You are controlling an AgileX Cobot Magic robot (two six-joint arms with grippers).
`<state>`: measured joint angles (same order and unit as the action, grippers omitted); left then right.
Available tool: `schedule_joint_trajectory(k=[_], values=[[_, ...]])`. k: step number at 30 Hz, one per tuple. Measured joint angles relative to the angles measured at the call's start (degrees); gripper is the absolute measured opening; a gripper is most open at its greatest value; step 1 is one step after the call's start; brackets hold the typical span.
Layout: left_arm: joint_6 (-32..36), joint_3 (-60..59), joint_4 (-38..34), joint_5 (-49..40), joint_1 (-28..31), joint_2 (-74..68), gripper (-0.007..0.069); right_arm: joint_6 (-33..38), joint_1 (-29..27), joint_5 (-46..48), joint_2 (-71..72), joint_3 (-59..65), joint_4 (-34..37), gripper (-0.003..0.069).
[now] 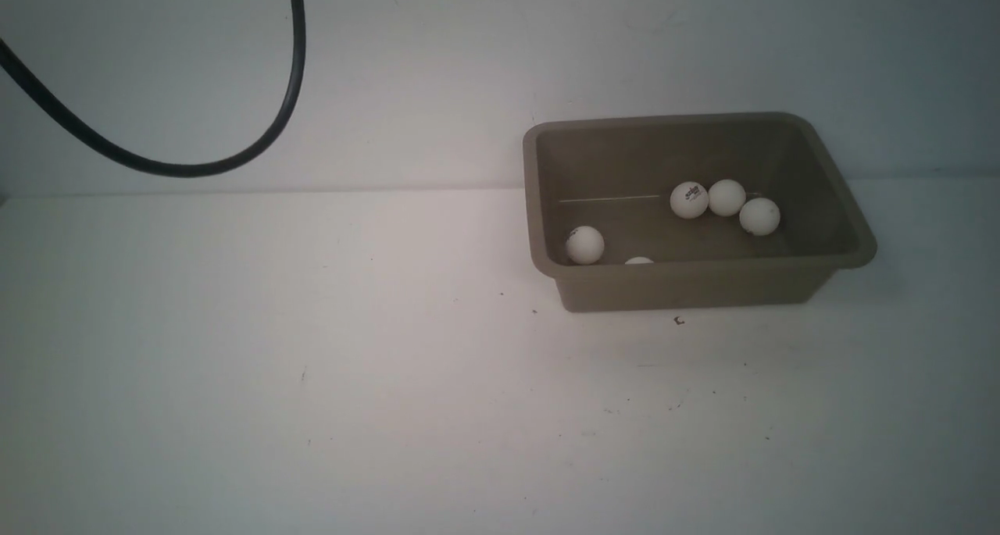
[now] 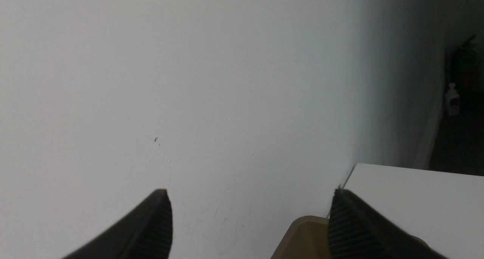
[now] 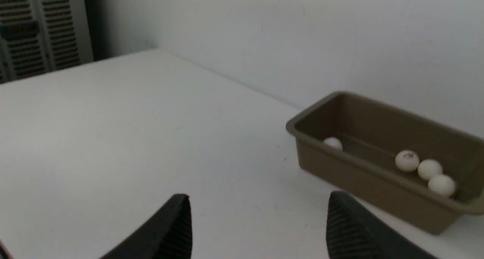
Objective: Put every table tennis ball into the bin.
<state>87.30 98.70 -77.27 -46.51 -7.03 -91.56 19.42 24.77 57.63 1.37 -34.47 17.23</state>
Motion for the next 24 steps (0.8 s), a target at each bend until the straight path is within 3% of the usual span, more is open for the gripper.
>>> schedule_joint_trajectory(k=[5, 21, 24], values=[[0.00, 0.00, 0.00, 0.00, 0.00, 0.00, 0.0499, -0.13, 0.00, -0.76, -0.04, 7.51, -0.06, 0.0440], [-2.37, 0.00, -1.35, -6.61, 0.00, 0.00, 0.0499, 1.19, 0.00, -3.92, -0.04, 8.15, -0.73, 0.0440], [-2.84, 0.00, -2.07, -7.12, -0.06, 0.00, 0.0499, 1.19, 0.00, -10.87, -0.04, 10.19, 0.91, 0.0440]])
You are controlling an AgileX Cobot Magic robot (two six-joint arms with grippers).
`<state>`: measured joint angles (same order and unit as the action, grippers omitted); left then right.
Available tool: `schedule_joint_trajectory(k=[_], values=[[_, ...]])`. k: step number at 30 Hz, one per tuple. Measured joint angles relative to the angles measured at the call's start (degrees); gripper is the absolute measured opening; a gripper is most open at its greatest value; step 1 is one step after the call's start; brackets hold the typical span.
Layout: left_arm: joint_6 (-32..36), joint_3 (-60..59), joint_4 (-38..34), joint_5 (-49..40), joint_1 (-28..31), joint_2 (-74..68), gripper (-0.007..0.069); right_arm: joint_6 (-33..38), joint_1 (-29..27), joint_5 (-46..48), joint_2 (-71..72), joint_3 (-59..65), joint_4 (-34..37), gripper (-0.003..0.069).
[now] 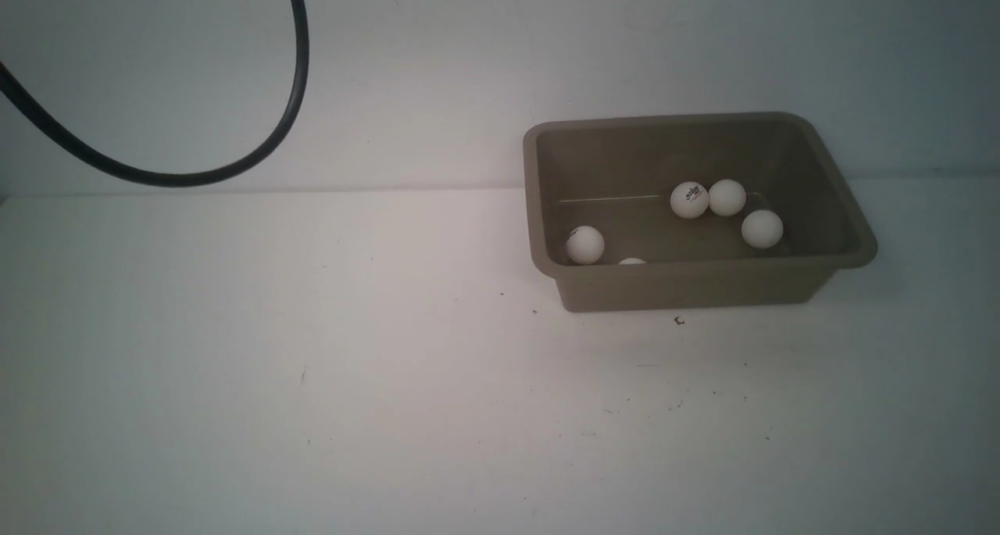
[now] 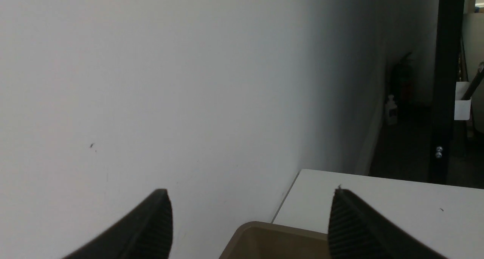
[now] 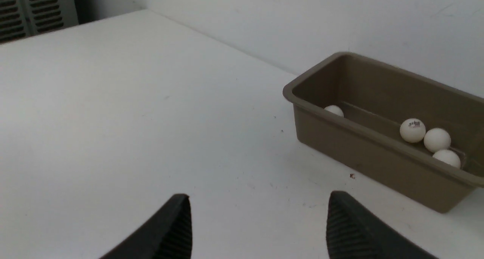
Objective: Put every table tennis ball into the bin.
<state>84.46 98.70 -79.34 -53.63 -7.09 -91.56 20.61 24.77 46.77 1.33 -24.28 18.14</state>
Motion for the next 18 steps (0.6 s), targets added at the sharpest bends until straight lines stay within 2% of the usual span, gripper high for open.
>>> schedule_joint_trajectory(k=[3, 7, 11, 18], values=[[-0.11, 0.00, -0.45, -0.11, -0.18, 0.05, 0.0499, 0.00, 0.00, -13.17, 0.00, 4.24, 1.84, 0.0440], [-0.13, 0.00, -0.45, -0.11, -0.29, 0.11, 0.0499, 0.00, 0.00, -25.49, -0.07, 9.90, 3.36, 0.0440], [-0.13, 0.00, -0.45, -0.55, -0.29, 0.11, 0.0499, 0.00, 0.00, -28.75, -0.07, 15.37, 2.34, 0.0440], [-0.59, 0.00, -0.45, -1.58, -0.31, 0.11, 0.0499, 0.00, 0.00, -29.04, -0.21, 23.24, 0.33, 0.0440]])
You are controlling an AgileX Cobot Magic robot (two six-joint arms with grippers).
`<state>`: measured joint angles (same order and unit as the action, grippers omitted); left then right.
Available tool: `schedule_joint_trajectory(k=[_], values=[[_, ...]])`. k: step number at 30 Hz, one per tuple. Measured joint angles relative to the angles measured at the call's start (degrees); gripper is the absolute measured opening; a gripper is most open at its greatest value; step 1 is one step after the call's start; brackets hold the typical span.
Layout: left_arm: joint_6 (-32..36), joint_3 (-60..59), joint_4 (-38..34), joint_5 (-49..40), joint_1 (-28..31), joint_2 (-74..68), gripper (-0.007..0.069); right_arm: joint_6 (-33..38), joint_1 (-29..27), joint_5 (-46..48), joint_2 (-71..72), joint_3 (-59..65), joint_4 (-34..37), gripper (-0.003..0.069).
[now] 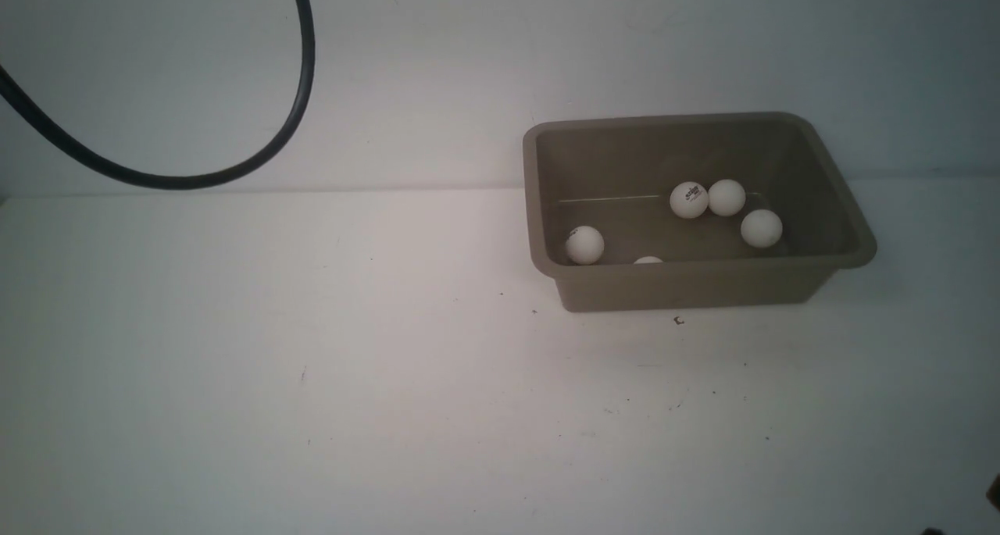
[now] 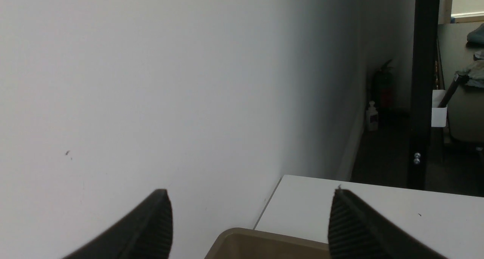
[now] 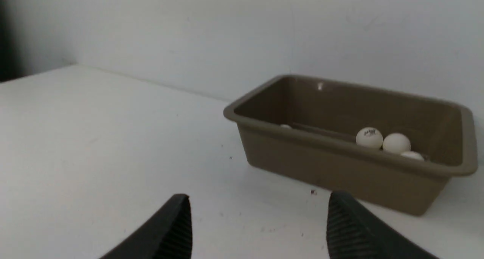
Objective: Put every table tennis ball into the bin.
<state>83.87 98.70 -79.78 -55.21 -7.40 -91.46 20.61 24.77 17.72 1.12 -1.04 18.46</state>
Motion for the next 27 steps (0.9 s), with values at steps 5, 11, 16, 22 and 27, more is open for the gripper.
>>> schedule_joint_trajectory(k=[5, 11, 16, 22, 27], values=[[-0.04, 0.00, 0.00, -0.26, 0.00, 0.00, 0.0499, -0.06, -1.09, 0.07, 0.00, 2.49, -1.62, 0.0440], [-0.04, 0.00, 0.00, -0.71, -0.05, 0.00, 0.0499, -0.93, -6.56, 1.25, 0.00, 2.67, -1.24, 0.0440], [-0.04, 0.00, 0.00, -1.60, -0.06, 0.00, 0.0499, -1.34, -13.48, 0.53, 0.00, 2.67, -2.68, 0.0440], [-0.04, 0.00, 0.00, -2.63, -0.06, 0.00, 0.0499, -1.34, -20.81, 4.05, -0.07, 2.48, -4.68, 0.0440], [-0.04, 0.00, 0.00, -2.93, -0.06, 0.00, 0.0499, -1.34, -25.29, 4.57, -0.07, 2.42, -5.64, 0.0440]])
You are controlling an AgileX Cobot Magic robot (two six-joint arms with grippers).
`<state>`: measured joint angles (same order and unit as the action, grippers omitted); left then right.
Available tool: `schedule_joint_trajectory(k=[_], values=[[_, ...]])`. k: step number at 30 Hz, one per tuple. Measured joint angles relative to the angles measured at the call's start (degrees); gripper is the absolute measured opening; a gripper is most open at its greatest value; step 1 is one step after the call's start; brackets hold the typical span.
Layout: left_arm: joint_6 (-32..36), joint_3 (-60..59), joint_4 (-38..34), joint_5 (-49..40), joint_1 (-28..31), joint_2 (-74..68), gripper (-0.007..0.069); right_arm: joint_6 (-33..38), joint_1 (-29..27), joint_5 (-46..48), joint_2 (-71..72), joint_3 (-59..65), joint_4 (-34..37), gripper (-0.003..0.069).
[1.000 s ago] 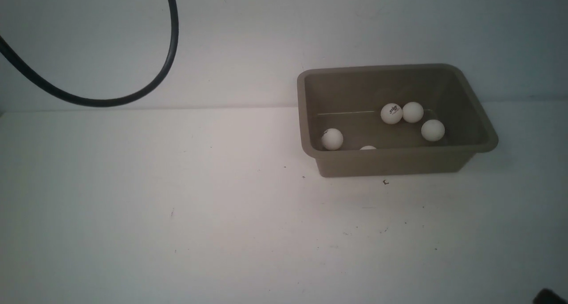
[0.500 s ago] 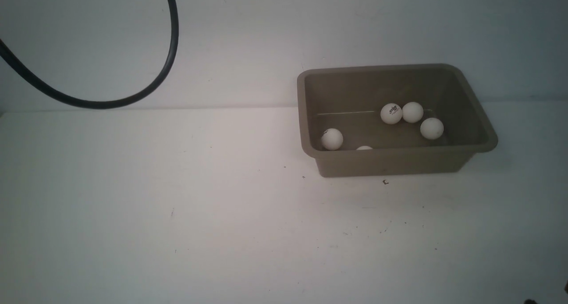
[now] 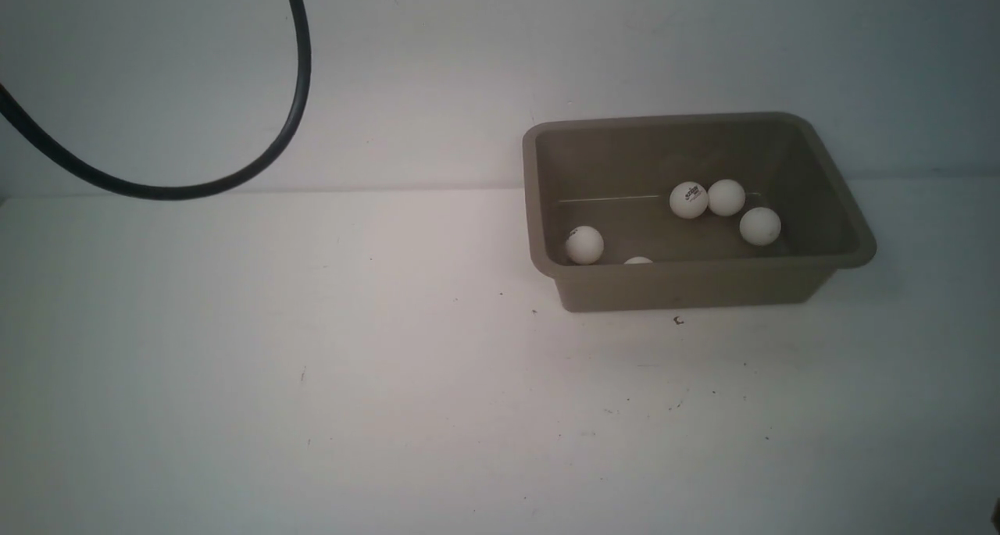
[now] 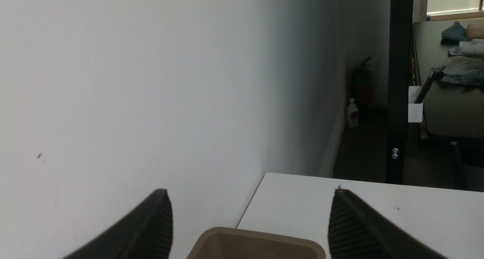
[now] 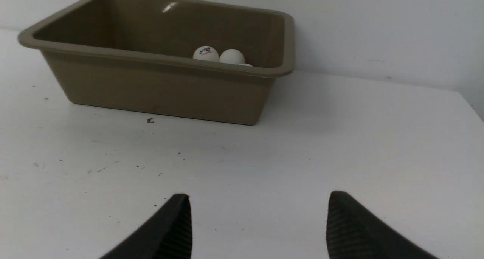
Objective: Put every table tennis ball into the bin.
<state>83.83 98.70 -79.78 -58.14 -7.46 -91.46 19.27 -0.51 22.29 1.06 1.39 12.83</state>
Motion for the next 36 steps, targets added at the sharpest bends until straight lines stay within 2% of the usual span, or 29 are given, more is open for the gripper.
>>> schedule_joint_trajectory(k=[28, 31, 33, 34, 36], values=[[-0.35, 0.00, 0.96, -2.13, 0.45, 0.00, 0.0499, -0.11, -0.67, 0.00, 0.00, 0.00, 0.00, 0.0440], [-4.56, 0.05, 5.67, -2.76, 1.66, 0.00, 0.0499, -0.11, -0.67, 0.00, 0.00, 0.00, 0.00, 0.0440], [-16.19, 0.05, 13.93, -3.06, 3.83, 0.00, 0.0499, -0.11, -0.67, 0.00, 0.00, 0.00, 0.00, 0.0440], [-18.33, 0.05, 15.98, -3.06, 4.40, 0.00, 0.0499, -0.11, -0.67, 0.00, 0.00, 0.00, 0.00, 0.0440], [-30.21, 0.05, 23.78, -3.18, 6.17, 0.00, 0.0499, -0.11, -0.67, 0.00, 0.00, 0.00, 0.00, 0.0440]])
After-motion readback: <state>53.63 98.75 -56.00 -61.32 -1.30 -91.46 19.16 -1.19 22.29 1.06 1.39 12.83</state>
